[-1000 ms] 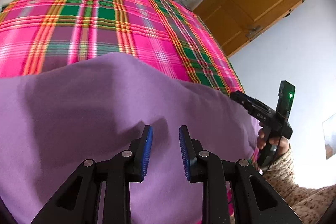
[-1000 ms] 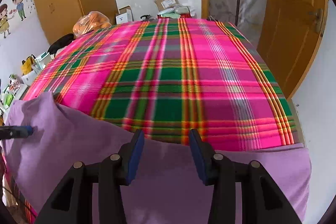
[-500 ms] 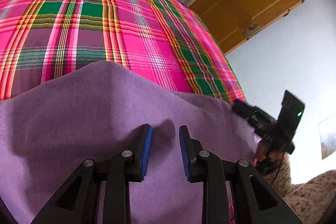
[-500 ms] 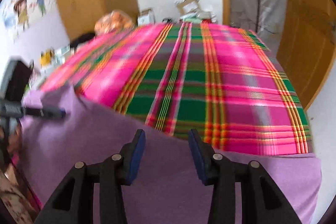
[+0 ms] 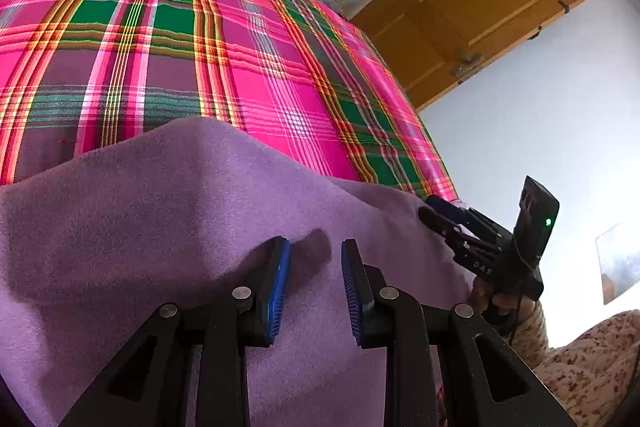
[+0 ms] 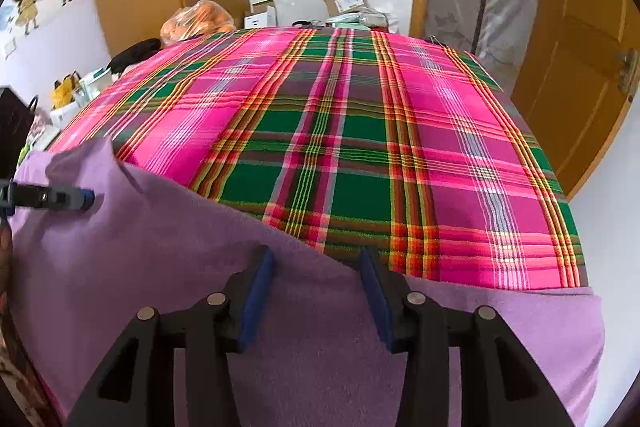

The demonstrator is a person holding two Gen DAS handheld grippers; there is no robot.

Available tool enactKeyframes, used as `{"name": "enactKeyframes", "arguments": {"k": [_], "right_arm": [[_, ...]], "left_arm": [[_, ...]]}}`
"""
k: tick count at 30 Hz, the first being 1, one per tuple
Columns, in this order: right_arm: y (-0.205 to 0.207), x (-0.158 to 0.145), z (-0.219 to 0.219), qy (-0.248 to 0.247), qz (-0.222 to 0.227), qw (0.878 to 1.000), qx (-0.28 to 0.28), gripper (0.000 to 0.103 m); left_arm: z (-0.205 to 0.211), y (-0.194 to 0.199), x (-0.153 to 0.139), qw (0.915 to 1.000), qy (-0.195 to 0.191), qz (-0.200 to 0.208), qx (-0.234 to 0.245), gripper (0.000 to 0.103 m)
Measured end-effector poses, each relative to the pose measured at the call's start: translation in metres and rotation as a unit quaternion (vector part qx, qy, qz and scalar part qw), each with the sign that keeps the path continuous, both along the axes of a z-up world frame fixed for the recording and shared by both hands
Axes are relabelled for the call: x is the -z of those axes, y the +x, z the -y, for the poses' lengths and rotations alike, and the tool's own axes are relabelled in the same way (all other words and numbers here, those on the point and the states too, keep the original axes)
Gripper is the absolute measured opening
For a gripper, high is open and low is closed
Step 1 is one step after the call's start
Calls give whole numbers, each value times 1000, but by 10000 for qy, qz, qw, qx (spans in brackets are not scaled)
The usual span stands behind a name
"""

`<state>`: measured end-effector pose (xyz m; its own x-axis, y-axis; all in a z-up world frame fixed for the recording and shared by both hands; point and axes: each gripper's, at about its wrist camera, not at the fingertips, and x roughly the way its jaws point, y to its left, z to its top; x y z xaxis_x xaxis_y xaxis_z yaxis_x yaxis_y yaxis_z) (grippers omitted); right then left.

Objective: Fold clothes

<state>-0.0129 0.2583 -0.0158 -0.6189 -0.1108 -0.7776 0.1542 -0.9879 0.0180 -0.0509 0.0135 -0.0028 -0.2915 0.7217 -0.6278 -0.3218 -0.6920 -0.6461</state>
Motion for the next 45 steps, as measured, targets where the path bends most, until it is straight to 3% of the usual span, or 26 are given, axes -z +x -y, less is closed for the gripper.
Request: {"name": "enactKeyframes", "arguments": {"k": [3,11,13,15,19,28,33,37,42,45], "right_arm": [[-4,1,-3,-43,27,9998,170,64],[-10,2,-4,-65,48,9991,415,65],[-9,1,-4,-49,56,9990,440,64],[0,-4,-5,49,-33,9985,545,52],[29,-7,-10,313,-189,9970,682,50],[96,-6,-36,286,-160,9871,1568,49],[120,2,-14,282,-151,9904,1346,49],[144,1,-16,226,-254,9881,1499,48],[160,-10,-4,281,-309,9863,1598,47],[159,-20,19,254,-492,9894,1345,47]], "left_arm": [[0,1,0,10000,-15,-11,-10,27],[-1,2,-2,9999,-120,-75,-17,27],[-2,5,-4,9997,-243,-96,-11,27],[0,11,-7,9991,-399,-123,-33,27],[10,23,-10,9982,-563,-164,-87,27],[41,51,-9,9969,-633,-123,-440,27],[64,85,-9,9953,-757,-273,-542,27],[90,108,-7,9932,-841,-298,-741,27],[121,127,-6,9917,-799,-313,-962,27],[133,138,-6,9903,-830,-340,-1064,27]]}}
